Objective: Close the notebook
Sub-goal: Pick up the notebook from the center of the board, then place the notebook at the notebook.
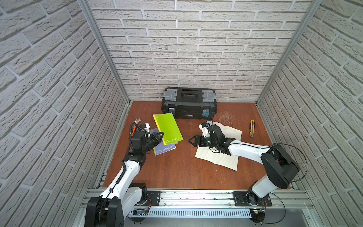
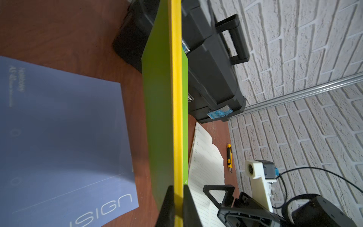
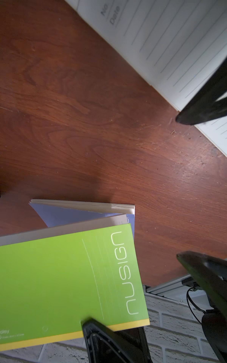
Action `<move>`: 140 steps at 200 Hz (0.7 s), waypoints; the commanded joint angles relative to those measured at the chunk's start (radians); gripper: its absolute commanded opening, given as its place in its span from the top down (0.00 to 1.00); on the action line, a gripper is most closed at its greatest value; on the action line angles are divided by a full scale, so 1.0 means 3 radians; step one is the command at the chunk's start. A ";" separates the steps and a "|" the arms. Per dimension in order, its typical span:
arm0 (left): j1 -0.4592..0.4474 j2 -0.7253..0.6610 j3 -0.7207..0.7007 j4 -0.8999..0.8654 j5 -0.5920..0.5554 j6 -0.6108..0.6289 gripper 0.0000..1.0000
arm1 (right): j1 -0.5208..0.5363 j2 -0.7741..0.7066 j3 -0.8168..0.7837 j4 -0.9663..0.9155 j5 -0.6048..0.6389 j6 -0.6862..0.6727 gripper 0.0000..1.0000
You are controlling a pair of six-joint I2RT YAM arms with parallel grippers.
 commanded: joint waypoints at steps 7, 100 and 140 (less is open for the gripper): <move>0.0143 -0.0008 -0.0038 0.0217 0.0359 -0.0144 1.00 | 0.0019 0.0030 -0.0007 0.0171 -0.0044 0.0021 0.00; 0.0347 0.0200 -0.0063 0.0050 0.0551 -0.0089 1.00 | 0.0018 0.0107 -0.0005 0.0213 -0.0079 0.0026 0.00; 0.0432 0.0435 -0.0059 0.0103 0.0661 0.0006 1.00 | 0.0016 0.0098 -0.0021 0.0203 -0.0060 0.0021 0.00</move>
